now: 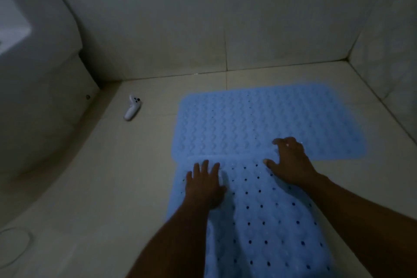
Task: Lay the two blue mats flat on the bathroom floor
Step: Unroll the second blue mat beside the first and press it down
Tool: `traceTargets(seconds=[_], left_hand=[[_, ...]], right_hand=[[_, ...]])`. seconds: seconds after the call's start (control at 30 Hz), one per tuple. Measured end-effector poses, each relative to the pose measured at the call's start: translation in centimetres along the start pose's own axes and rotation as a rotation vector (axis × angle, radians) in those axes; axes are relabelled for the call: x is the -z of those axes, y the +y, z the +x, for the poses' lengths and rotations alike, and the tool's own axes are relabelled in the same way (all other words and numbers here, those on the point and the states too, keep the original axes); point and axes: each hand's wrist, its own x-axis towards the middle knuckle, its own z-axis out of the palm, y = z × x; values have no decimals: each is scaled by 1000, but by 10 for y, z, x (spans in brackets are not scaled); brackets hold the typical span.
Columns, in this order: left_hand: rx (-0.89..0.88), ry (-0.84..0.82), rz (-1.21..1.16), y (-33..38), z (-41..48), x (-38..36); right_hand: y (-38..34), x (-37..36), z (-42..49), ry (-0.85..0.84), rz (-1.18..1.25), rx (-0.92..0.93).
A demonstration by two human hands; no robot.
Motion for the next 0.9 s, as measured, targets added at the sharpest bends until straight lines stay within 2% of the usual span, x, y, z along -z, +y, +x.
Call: traceTargets(seconds=[0.1,0.17,0.23,0.3,0.43,0.57,0.73,0.8,0.9], left_hand=[[-25,-128,-88,9,-19,-62],[4,-81,-92,4,-34,-95],[44,-2,-94,-1,-43,-112],[47,24,-99,-4,-47,-115],[38,8,-86,-4,-46,-110],[40,-20,-74,-1,-45,-107],[-58,1,-36,6,-45,-100],[-128,-42,-17,13,-44,-96],[-124,-114,-39,23,-40,-91]], right_hand=[[29,-19,-25,122,30,-301],[37,-25,-42,58,5,-567],[39,-29,-53,-73,-10,-672],[39,-34,-57,-159,115,-668],[48,-28,-49,-191,507,-622],[55,-18,-47,-239,699,-589],[61,1,-50,-297,689,-581],[70,6,-52,-224,646,-575],[89,14,-60,-158,593,-563]])
